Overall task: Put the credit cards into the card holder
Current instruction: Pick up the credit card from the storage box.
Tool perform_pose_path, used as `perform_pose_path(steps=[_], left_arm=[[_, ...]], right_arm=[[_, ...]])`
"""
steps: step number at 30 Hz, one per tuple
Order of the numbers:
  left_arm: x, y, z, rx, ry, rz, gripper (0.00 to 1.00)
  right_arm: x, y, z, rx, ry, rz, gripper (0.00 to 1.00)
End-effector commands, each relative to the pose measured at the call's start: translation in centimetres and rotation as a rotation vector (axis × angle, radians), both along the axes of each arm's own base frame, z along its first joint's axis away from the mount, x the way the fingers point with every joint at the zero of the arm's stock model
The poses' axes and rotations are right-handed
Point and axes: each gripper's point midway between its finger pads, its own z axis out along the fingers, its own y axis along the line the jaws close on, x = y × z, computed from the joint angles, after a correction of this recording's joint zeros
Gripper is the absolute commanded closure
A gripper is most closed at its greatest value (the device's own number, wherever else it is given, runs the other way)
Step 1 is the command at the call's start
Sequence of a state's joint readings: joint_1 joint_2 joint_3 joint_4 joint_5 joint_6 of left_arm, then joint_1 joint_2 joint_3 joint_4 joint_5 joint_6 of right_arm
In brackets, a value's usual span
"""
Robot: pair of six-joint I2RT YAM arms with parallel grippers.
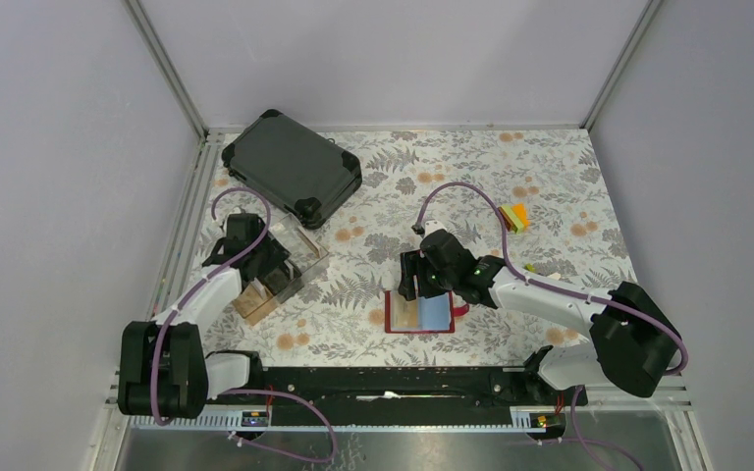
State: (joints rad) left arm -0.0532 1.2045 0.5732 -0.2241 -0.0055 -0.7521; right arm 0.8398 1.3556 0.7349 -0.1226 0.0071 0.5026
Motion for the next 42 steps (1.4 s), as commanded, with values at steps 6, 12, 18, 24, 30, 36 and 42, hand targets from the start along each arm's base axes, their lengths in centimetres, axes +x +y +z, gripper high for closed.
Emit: perform_pose_path(steps=[6,12,18,24,30,36,42], left_arm=[[1.0,-0.1,2.3,-0.01,-0.103,-0.012,0.67],[1.0,-0.1,2.8,-0.009,-0.116,-0.012,0.71],[0.8,0.0,2.7,-0.008,-0.11,-0.006,0.78],[0.7,0.4,3.1,0.006,-0.116,0.009,0.81],[0.6,0.6,3.3,0.013,-0.119,0.017,0.86],[0.4,0.8,3.5,0.021,-0.115,0.024,0.92],[-0.4,1.0,3.6,0.029,-0.095,0.034,0.93]], right_arm=[[-0.2,0.2,-0.1,0.004,0.006,0.005,0.3],[-0.3,0.2,-0.1,0.004,0.006,0.004,0.3],[-0.3,0.2,-0.1,0.005,0.007,0.005,0.3],[-0.2,0.2,-0.2,0.002,0.009,0.003,0.3],[-0.3,0.2,-0.2,0.002,0.009,0.004,0.3],[-0.3,0.2,-0.2,0.001,0.01,0.003,0.3],[-0.2,0.2,-0.2,0.001,0.009,0.004,0.3]])
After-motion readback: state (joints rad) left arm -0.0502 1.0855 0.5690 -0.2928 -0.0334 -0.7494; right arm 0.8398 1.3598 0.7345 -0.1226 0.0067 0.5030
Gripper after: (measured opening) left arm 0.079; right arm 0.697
